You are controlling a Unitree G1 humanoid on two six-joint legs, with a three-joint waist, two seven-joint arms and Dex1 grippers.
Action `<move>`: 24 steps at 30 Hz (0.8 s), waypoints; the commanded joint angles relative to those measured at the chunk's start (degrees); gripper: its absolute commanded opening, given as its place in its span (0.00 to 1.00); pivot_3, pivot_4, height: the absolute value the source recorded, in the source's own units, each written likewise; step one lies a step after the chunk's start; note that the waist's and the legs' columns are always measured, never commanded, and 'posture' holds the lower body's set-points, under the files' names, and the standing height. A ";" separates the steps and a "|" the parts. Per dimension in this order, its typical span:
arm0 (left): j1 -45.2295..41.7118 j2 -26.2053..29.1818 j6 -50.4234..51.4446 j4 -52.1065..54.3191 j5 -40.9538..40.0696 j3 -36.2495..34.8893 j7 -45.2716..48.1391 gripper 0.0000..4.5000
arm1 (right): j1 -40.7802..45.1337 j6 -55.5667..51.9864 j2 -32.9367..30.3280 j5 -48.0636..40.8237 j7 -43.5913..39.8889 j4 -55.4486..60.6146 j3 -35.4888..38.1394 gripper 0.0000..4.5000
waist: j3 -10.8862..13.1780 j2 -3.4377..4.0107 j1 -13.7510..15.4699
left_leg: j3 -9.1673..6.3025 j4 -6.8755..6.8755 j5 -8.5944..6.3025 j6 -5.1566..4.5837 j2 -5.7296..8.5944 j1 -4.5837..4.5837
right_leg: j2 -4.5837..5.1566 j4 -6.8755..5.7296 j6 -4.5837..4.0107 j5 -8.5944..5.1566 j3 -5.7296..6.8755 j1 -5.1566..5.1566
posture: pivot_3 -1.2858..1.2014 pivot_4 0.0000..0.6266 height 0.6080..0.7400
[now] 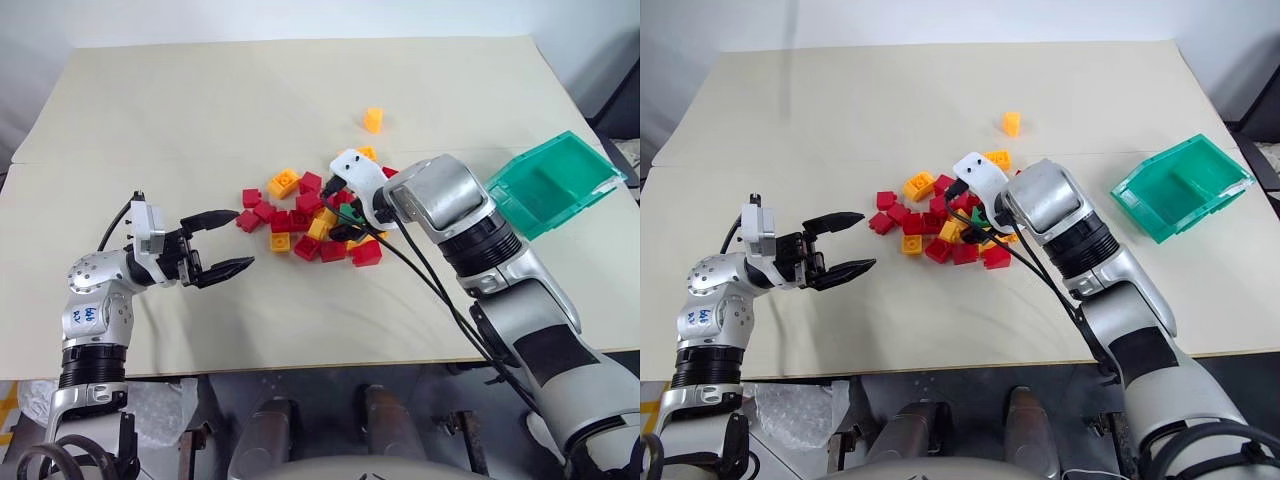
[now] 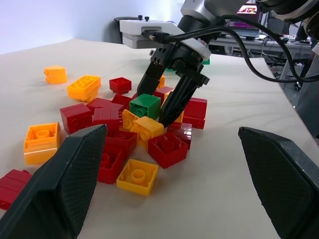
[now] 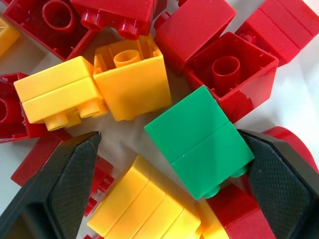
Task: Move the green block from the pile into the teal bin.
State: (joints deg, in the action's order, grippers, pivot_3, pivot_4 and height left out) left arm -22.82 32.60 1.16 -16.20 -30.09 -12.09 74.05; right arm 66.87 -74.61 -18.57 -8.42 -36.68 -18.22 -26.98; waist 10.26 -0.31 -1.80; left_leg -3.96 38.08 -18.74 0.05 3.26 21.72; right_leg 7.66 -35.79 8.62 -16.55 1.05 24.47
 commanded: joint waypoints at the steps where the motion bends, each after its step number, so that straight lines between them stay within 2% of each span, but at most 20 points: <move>1: 0.52 0.61 0.35 2.01 -1.18 -0.44 0.69 1.00 | 1.50 2.16 1.13 0.71 0.53 -1.52 1.12 0.91 | 0.00 0.00 -0.01 | 0.00 0.00 0.00 0.00 0.00 0.00 | -0.01 0.00 0.00 0.00 0.01 0.00 | 0.52 0.24 1.00; 3: 0.57 0.64 0.40 2.02 -1.19 -0.49 0.88 1.00 | 2.02 2.89 1.27 0.65 0.37 -2.15 1.97 0.81 | 0.00 0.00 -0.08 | 0.02 0.00 0.00 0.00 0.00 0.00 | 0.00 0.00 0.00 0.00 0.00 0.01 | 0.52 0.24 1.00; 9: 0.64 0.64 0.82 2.32 -1.18 -0.87 0.45 1.00 | 1.65 3.35 -0.47 0.29 -0.32 -0.28 3.63 0.34 | 0.00 0.00 -0.12 | 0.02 0.00 0.00 0.00 -0.01 0.00 | 0.00 -0.01 0.00 0.00 0.00 0.03 | 0.52 0.24 1.00; 15: 0.19 -0.04 1.57 3.31 -0.96 -0.16 -0.65 1.00 | -0.08 2.08 -3.25 -1.95 -0.36 7.03 9.56 0.33 | 0.00 0.00 0.02 | 0.02 0.01 0.00 0.00 -0.01 0.04 | 0.01 0.00 0.00 0.00 0.00 0.05 | 0.52 0.24 1.00; 19: -1.18 -1.52 2.82 5.15 -0.61 1.29 -2.79 1.00 | -4.26 4.00 -9.16 -4.36 -2.53 16.64 14.00 0.33 | 0.00 0.00 0.43 | 0.02 0.02 0.00 0.00 -0.02 0.12 | 0.02 0.02 0.00 0.00 0.01 0.07 | 0.52 0.24 1.00; 24: -3.92 -4.61 5.62 6.96 0.93 4.82 -7.21 1.00 | -10.86 9.26 -15.18 -3.86 -0.29 22.43 21.06 0.33 | 0.00 -0.01 0.56 | -0.05 0.24 -0.01 -0.04 0.08 0.42 | 0.04 0.09 0.05 0.03 0.03 0.16 | 0.52 0.24 1.00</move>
State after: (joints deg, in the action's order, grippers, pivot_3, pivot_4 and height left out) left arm -25.67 28.26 5.98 -11.54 -29.53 -8.08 68.30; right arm 56.35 -67.73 -32.10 -12.25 -37.65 0.87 -8.92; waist 10.27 -0.32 -1.25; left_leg -3.98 38.31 -18.75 0.02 3.39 22.14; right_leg 7.70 -35.70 8.68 -16.52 1.07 24.64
